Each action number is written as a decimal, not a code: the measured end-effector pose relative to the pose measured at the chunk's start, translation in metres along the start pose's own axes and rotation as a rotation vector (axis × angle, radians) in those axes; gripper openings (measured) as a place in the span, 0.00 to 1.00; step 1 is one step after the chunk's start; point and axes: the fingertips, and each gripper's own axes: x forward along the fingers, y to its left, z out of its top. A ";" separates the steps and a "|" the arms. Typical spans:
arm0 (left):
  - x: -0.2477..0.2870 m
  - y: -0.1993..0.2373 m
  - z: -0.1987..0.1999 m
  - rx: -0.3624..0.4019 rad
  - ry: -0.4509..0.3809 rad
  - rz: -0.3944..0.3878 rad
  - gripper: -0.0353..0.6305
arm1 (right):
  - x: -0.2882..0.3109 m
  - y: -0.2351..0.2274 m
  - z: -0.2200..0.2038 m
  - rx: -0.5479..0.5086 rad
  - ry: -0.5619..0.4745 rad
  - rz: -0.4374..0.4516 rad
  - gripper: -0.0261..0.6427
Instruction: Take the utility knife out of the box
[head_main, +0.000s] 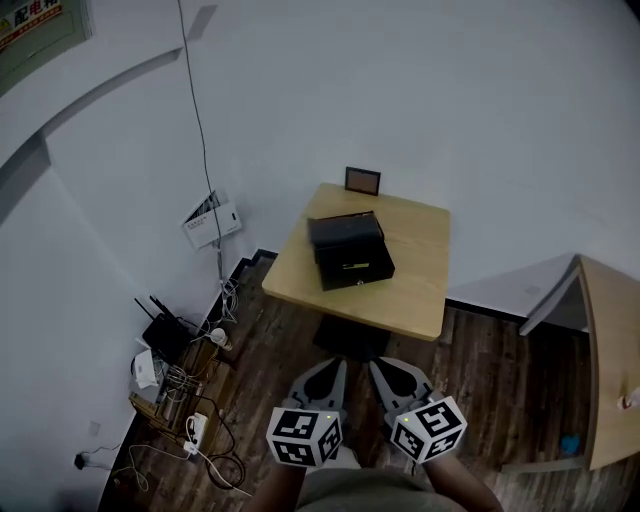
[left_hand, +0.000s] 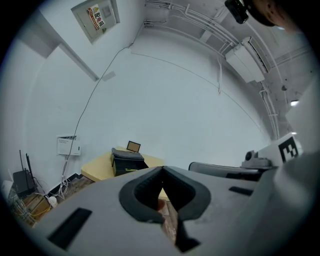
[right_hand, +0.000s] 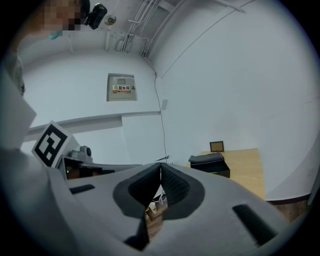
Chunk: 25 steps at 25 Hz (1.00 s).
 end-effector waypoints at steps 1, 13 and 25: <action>0.008 0.008 0.006 0.000 0.000 -0.001 0.06 | 0.012 -0.004 0.006 -0.004 -0.002 0.003 0.04; 0.092 0.089 0.049 0.004 0.016 -0.035 0.06 | 0.127 -0.048 0.039 -0.023 -0.029 -0.029 0.04; 0.143 0.142 0.055 -0.017 0.068 -0.035 0.06 | 0.181 -0.097 0.034 -0.012 0.013 -0.108 0.04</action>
